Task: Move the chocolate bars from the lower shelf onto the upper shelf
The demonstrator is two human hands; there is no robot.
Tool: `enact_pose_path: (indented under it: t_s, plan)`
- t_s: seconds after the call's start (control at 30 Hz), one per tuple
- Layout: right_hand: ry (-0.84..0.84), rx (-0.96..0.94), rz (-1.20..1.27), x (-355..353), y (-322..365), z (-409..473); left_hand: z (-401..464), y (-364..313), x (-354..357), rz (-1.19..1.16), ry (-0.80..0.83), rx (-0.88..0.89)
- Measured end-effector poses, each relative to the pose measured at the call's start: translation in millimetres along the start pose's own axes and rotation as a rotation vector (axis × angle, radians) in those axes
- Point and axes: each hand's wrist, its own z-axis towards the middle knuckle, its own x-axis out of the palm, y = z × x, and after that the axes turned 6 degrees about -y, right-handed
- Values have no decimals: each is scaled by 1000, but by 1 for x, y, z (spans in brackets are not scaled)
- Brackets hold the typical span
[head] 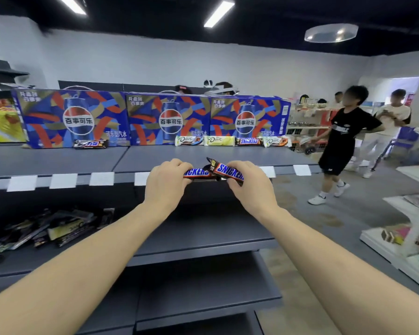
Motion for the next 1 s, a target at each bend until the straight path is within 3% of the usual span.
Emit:
enact_pose_path:
  t_s: [0.47, 1.0]
  plan:
    - [-33, -68, -145, -35, -118, 60, 88, -84, 60, 13, 46, 78]
    - [3, 24, -150, 8, -224, 170, 203, -109, 188, -17, 160, 71]
